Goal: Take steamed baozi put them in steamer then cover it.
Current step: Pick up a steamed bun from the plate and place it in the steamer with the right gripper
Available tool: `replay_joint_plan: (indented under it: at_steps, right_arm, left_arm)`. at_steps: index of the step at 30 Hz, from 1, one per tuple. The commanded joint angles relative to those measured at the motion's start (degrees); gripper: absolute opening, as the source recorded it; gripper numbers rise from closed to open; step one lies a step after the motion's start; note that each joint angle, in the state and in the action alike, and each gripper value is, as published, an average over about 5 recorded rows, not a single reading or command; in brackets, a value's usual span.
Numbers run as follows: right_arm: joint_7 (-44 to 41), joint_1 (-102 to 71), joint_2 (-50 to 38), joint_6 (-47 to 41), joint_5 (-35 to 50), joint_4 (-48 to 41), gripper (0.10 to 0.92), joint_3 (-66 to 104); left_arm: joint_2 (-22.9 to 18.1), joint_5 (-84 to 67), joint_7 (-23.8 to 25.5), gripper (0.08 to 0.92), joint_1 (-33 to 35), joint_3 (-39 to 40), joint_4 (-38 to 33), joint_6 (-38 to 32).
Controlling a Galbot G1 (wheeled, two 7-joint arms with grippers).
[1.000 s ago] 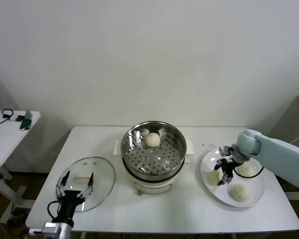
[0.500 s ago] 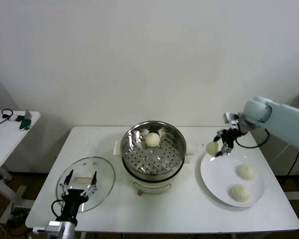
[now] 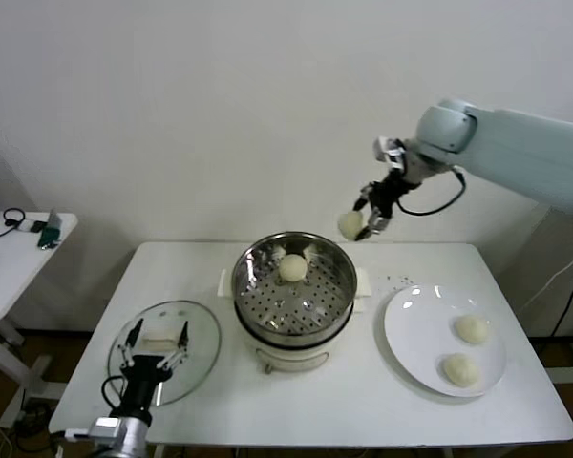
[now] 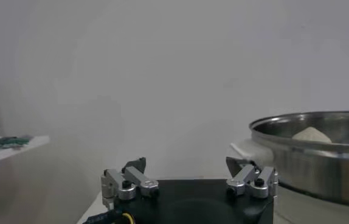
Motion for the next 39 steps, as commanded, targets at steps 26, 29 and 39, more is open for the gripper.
replay_joint_plan:
  at_steps: [26,29,39]
  right_arm:
    - [7.1,-13.4,24.4,-5.3,1.0,-5.6,0.703,-3.6]
    - [7.0,-13.6,24.1,-5.2,0.2,-5.3,0.704,-4.1]
    - [7.4,-13.5,23.2,-5.6,-1.4,-4.9,0.775,-3.7]
  left_arm:
    - [0.9,-1.2,0.1,0.823,1.2,-1.4,0.2,-0.9]
    - [1.0,-1.3,0.1,0.823,0.9,-1.6,0.3,-0.8]
    - [1.2,-1.4,0.1,0.823,0.2,-1.6,0.7,-0.6]
